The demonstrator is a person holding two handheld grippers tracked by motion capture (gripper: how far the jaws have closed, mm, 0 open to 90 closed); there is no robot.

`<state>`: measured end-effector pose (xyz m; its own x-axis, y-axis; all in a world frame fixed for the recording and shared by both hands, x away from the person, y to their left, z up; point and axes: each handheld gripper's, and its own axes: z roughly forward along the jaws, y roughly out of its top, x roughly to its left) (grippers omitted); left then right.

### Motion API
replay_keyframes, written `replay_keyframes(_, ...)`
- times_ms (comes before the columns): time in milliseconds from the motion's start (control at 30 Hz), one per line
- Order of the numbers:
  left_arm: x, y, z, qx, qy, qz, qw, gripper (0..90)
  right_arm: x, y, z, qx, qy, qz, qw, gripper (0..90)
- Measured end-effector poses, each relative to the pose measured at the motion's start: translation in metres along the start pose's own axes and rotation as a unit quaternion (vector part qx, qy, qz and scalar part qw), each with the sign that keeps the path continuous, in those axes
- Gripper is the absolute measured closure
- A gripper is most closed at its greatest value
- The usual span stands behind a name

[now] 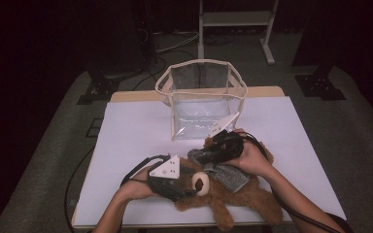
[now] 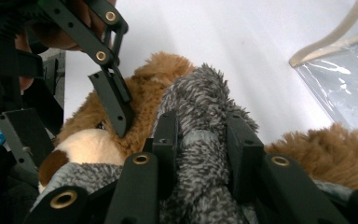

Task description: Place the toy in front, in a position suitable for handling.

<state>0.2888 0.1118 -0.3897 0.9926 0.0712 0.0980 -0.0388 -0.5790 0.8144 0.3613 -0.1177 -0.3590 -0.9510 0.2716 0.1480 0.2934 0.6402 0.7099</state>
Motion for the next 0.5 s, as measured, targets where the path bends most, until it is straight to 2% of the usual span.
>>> replay_keyframes(67, 0.000, 0.000, 0.000, -0.001, 0.008, 0.000, 1.0000, 38.7, -0.002, -0.003, -0.005, 0.000, -0.005, 0.003, 1.0000, 68.0)
replay_keyframes(167, 0.004, 0.001, 0.001, -0.006, 0.022, -0.013, 0.9997, 37.5, -0.002, -0.014, -0.021, -0.004, -0.023, 0.009, 0.9997, 67.9)
replay_keyframes(333, 0.009, 0.003, 0.003, -0.011, 0.036, -0.031, 0.9988, 37.4, -0.001, -0.048, -0.058, -0.029, -0.054, 0.037, 0.9975, 67.9)
replay_keyframes(433, 0.010, 0.005, 0.005, -0.010, 0.050, -0.033, 0.9981, 37.1, 0.007, -0.065, -0.077, -0.043, -0.069, 0.044, 0.9957, 68.0)
replay_keyframes(500, 0.011, 0.006, 0.007, -0.016, 0.059, -0.045, 0.9971, 36.9, 0.015, -0.072, -0.086, -0.055, -0.074, 0.043, 0.9948, 68.0)
